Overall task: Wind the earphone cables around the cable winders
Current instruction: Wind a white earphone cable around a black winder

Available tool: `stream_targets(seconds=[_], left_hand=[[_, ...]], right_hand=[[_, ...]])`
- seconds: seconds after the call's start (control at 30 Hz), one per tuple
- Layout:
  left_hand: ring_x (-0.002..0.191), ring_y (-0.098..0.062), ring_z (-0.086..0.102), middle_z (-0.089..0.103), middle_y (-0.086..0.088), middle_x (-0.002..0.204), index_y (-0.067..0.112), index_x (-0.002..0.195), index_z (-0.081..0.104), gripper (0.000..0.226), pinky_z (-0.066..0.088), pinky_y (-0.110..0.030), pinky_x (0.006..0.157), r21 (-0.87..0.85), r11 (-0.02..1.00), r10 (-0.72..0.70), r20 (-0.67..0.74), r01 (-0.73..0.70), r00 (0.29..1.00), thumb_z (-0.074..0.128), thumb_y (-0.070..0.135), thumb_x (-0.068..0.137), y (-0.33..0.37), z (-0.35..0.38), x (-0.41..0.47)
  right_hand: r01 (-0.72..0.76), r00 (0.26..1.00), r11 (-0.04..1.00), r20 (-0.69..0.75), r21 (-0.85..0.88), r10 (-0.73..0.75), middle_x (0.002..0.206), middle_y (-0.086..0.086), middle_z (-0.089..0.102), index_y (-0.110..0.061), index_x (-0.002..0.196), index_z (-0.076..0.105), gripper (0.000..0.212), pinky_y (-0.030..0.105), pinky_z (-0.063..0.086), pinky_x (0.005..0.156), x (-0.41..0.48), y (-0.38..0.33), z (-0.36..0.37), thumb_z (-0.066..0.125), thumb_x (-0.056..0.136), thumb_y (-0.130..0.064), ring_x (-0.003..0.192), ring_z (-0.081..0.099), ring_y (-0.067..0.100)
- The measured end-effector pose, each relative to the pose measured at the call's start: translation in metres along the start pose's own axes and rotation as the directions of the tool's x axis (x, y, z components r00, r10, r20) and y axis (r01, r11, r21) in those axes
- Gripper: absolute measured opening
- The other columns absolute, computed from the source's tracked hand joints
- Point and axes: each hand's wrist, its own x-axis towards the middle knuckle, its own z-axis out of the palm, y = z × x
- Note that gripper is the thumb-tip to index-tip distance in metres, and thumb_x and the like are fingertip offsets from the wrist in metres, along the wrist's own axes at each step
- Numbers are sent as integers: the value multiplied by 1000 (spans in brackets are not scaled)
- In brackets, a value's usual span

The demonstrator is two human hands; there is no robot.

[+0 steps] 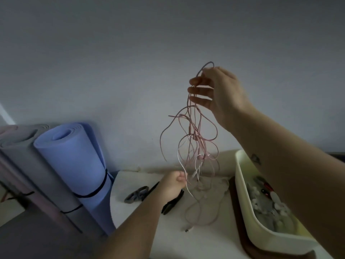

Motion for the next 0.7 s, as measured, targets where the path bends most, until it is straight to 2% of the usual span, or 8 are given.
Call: stream_targets(seconds=[0.1, 0.17, 0.3, 0.43, 0.5, 0.53, 0.6, 0.7], left_hand=[[109, -13, 57, 62, 5, 115, 19, 124, 62, 32, 42, -21, 92, 10, 1000, 20, 42, -20, 999, 45, 9, 100, 5, 15, 14], [101, -24, 63, 64, -7, 116, 21, 123, 61, 31, 52, -35, 90, -109, 994, 21, 36, -17, 999, 49, 9, 97, 6, 23, 24], [75, -10, 61, 57, -6, 110, 23, 137, 47, 57, 53, -16, 65, -193, 981, 43, 185, -7, 982, 52, -8, 91, 12, 35, 26], [72, -7, 61, 59, -1, 94, 12, 118, 59, 31, 53, -21, 70, -409, 908, 37, 292, 89, 956, 49, -7, 94, 23, 34, 17], [67, -3, 60, 61, 1, 85, 14, 106, 63, 18, 51, -19, 71, -341, 940, 52, 191, 16, 980, 49, 5, 98, 22, 26, 12], [64, -5, 59, 62, 2, 82, 19, 101, 65, 18, 50, -21, 70, -190, 980, 76, 121, -52, 990, 48, 15, 100, 21, 20, 10], [61, -19, 55, 59, 1, 71, 27, 92, 69, 28, 48, -30, 66, -3, 991, 133, 32, -133, 991, 43, 33, 102, 23, 4, 4], [46, -11, 37, 37, 6, 53, 17, 91, 71, 53, 39, -19, 50, -87, 991, 110, 55, -105, 992, 28, 46, 103, 38, -19, -5]], right_hand=[[-6, 999, 1000, -43, 30, 7, 82, 5, 61, -11, 84, 50, 18, 41, 55, 84, 4, 4, -3, 40, 98, -14, 81, 62, 22], [-1, 998, 998, -60, 55, 5, 80, 5, 61, -11, 83, 50, 17, 41, 55, 84, 6, 5, -4, 40, 98, -13, 79, 61, 22], [1, 998, 996, -62, 90, 5, 78, 5, 61, -11, 81, 49, 19, 42, 54, 85, 9, 9, -6, 41, 97, -12, 79, 60, 23], [4, 995, 994, -96, 110, 7, 77, 5, 61, -11, 81, 49, 18, 40, 54, 83, 13, 18, -12, 41, 97, -12, 78, 60, 22], [17, 988, 990, -155, 138, 5, 78, 4, 60, -11, 82, 49, 17, 38, 54, 82, 16, 21, -16, 41, 97, -12, 78, 59, 20], [35, 980, 990, -197, 140, -7, 79, 4, 61, -11, 83, 49, 16, 36, 53, 81, 17, 24, -19, 41, 97, -12, 80, 59, 20], [81, 955, 995, -292, 64, -59, 85, 1, 63, -14, 84, 51, 15, 35, 51, 85, 21, 31, -25, 42, 96, -13, 86, 60, 16], [97, 900, 974, -399, -206, -174, 96, -5, 66, -16, 91, 54, 12, 35, 48, 94, 25, 47, -37, 43, 95, -19, 96, 61, 8]])
